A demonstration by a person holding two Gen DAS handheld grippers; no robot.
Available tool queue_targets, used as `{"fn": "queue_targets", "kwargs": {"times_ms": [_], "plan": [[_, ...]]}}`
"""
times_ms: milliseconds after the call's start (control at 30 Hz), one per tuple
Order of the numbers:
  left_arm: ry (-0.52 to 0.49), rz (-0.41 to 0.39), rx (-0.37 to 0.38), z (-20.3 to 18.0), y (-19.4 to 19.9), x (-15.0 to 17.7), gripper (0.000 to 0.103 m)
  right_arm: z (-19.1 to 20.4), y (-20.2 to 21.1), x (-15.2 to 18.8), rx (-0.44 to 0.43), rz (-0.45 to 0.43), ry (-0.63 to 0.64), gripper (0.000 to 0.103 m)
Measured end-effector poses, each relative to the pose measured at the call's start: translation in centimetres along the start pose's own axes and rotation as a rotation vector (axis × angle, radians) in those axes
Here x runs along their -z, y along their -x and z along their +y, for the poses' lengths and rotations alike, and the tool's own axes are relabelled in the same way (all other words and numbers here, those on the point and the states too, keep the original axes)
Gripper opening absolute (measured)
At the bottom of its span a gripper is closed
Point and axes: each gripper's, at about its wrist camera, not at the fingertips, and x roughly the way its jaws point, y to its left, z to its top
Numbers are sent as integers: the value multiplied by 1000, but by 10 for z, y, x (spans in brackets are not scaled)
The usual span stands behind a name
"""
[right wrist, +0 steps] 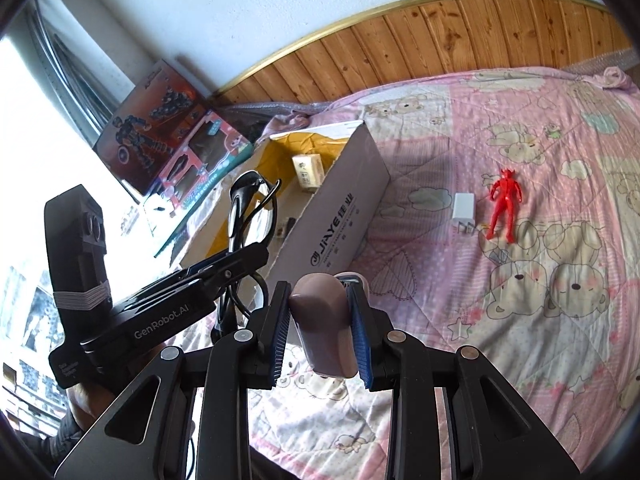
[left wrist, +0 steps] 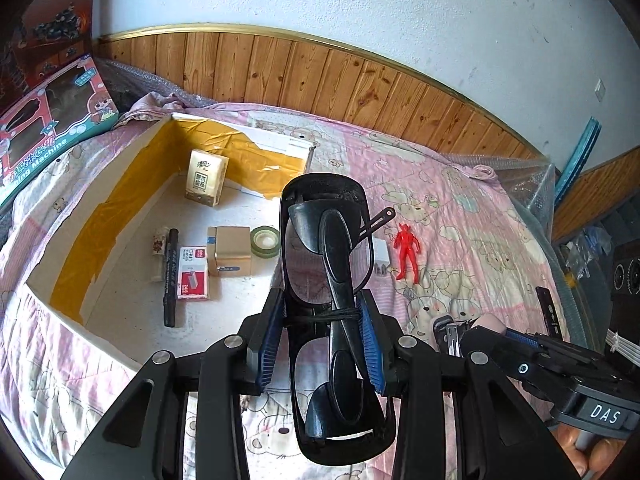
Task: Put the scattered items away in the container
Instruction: 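Lift and carry the glasses with the left tool while the right tool carries the stapler over the box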
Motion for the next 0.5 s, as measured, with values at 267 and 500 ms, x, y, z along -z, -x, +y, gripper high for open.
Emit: {"fn": "queue_targets", "kwargs": {"times_ms": [267, 500], "plan": [[38, -32, -12, 24, 15, -5, 38, 22, -8, -7, -12, 2, 42, 30], [68, -46, -30, 46, 22, -9, 38, 42, -21, -18, -28, 10, 83, 30]]}}
